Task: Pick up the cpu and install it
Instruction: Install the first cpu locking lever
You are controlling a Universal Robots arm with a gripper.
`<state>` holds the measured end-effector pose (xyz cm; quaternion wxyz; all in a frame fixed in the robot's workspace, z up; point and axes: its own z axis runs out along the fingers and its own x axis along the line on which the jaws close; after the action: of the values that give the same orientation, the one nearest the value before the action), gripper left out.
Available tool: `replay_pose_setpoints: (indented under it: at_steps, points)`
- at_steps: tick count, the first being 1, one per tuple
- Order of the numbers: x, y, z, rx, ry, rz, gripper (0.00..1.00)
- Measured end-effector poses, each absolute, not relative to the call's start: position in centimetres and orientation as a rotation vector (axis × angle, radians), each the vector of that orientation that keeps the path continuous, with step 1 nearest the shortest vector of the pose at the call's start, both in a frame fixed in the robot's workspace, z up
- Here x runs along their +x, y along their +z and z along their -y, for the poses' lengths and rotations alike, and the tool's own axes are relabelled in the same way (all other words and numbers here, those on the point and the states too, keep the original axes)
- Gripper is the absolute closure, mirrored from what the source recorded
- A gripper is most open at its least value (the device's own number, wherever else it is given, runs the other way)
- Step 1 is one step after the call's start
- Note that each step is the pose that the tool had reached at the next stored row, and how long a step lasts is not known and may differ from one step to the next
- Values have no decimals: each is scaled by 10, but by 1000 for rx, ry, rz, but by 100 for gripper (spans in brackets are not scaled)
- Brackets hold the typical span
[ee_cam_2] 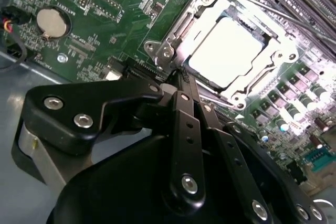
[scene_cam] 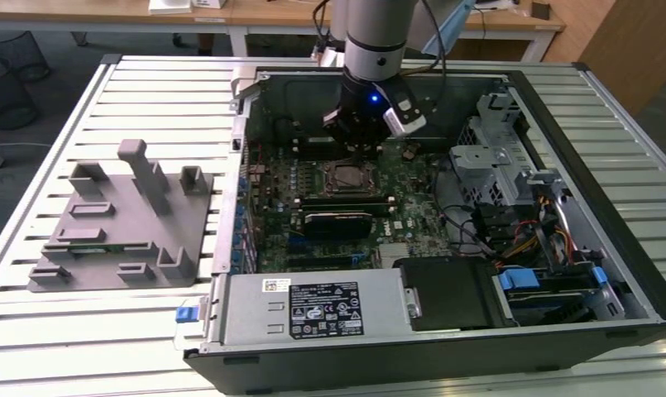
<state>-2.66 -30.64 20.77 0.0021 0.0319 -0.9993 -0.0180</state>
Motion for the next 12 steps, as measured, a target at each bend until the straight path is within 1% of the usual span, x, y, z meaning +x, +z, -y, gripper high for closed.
replay_pose_setpoints:
  at_steps: [6, 12]
  points:
    - [-35, 210, 307, 101, -77, 3140, 89]
    - [-45, 210, 307, 105, -84, 3148, 89]
